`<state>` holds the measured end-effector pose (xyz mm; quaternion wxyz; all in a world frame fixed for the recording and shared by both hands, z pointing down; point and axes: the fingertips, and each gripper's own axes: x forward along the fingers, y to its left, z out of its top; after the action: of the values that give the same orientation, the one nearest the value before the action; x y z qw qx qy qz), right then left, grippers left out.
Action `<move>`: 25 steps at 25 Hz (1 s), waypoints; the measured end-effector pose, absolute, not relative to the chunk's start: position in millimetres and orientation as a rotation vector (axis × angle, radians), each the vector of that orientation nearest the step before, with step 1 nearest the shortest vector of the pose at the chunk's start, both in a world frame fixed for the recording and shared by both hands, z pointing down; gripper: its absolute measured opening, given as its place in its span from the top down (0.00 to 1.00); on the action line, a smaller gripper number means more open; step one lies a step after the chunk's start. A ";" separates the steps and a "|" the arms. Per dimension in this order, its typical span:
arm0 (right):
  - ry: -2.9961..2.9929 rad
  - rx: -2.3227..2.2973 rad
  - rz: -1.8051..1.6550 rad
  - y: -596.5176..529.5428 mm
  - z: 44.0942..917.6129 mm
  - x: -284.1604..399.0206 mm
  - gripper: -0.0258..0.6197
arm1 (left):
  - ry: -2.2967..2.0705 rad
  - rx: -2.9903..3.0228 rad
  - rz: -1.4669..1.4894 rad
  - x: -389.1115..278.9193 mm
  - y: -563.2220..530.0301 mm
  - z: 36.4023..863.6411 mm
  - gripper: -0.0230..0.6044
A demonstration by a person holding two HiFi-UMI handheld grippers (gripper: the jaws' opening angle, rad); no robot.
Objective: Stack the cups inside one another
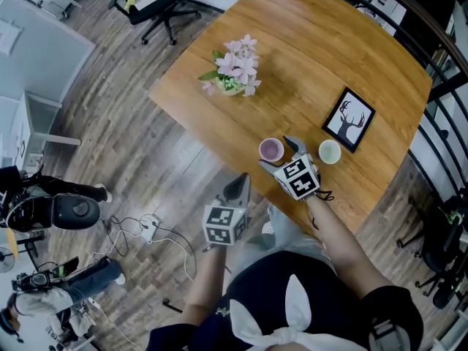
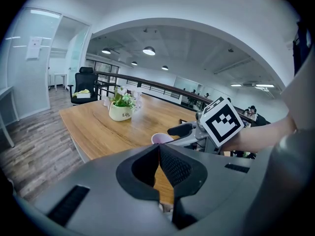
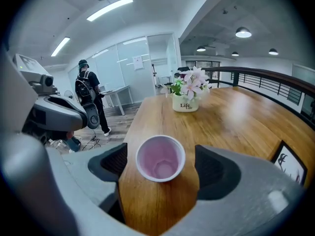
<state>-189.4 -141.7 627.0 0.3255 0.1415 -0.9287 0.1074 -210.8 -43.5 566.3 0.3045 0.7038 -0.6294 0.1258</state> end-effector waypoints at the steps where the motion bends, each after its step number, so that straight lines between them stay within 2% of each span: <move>1: -2.434 0.364 0.281 -141.6 628.8 -191.0 0.30 | -1.669 1.865 0.328 -211.1 -44.7 565.6 0.93; 11: -2.390 0.327 0.283 -138.1 639.5 -192.7 0.31 | -1.670 1.899 0.321 -207.5 -53.3 562.5 0.93; 13: -2.378 0.322 0.284 -137.2 638.7 -190.5 0.43 | -1.670 1.900 0.323 -207.2 -52.7 563.8 0.93; 14: -2.374 0.319 0.285 -136.9 638.5 -189.7 0.43 | -1.669 1.898 0.325 -207.1 -52.1 564.5 0.93; 25: -2.411 0.304 0.237 -141.4 634.0 -192.7 0.44 | -1.668 1.877 0.325 -208.1 -48.5 562.4 0.93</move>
<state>-192.7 -141.4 634.0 0.3430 0.1168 -0.9276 0.0911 -208.1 -48.5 562.4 0.3002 0.7072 -0.6283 0.1224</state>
